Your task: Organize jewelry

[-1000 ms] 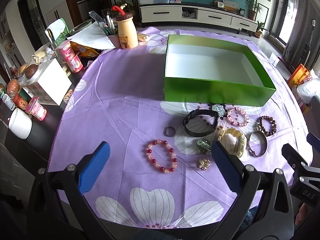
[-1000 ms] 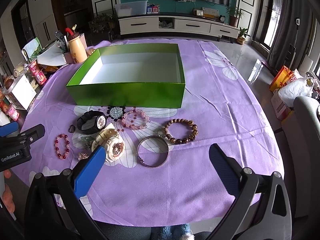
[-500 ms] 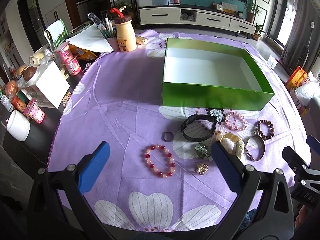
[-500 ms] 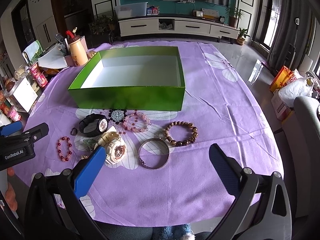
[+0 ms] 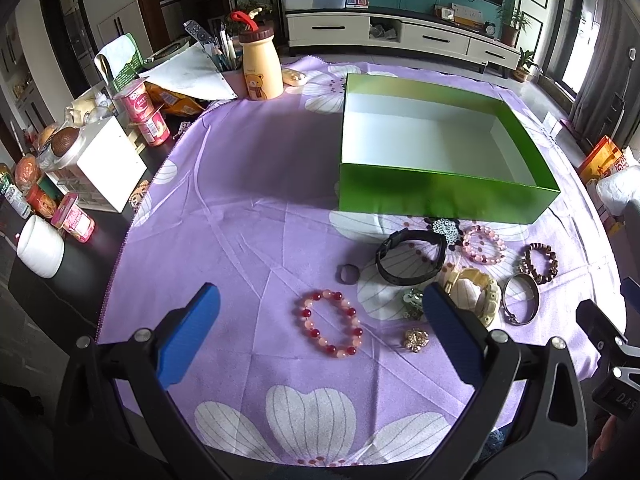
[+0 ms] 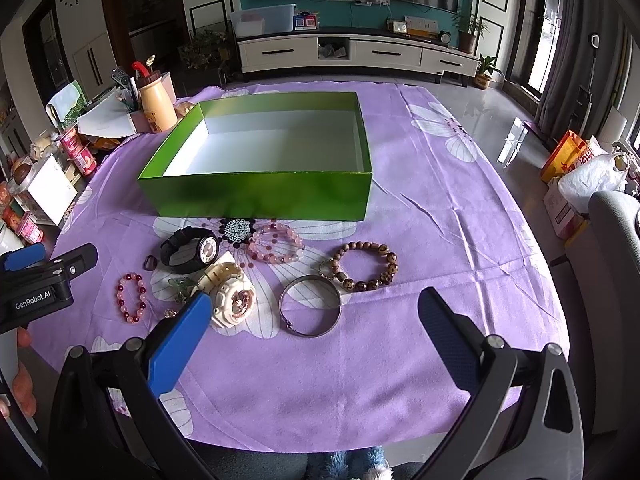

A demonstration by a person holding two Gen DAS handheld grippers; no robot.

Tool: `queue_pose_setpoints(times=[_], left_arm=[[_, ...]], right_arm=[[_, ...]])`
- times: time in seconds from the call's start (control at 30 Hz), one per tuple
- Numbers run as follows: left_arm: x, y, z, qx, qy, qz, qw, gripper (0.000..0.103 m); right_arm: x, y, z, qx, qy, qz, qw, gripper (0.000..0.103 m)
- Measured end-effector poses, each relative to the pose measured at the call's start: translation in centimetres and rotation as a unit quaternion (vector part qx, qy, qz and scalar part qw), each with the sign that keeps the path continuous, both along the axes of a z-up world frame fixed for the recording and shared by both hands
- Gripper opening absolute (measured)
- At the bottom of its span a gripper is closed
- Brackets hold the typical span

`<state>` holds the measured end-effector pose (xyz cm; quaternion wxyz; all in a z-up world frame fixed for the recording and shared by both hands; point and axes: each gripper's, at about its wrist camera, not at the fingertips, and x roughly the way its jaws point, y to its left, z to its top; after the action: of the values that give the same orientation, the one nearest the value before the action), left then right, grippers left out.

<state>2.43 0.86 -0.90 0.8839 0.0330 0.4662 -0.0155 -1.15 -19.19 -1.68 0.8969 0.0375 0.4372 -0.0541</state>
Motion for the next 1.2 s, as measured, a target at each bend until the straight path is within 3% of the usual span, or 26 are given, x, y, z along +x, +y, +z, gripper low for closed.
queue_pose_setpoints(times=[1.2], left_arm=[[-0.28,-0.5,-0.41,-0.007,-0.004,-0.022,0.9997,0.101]], right_arm=[[0.11,-0.27,-0.29,0.011,0.0,0.01,1.0,0.102]])
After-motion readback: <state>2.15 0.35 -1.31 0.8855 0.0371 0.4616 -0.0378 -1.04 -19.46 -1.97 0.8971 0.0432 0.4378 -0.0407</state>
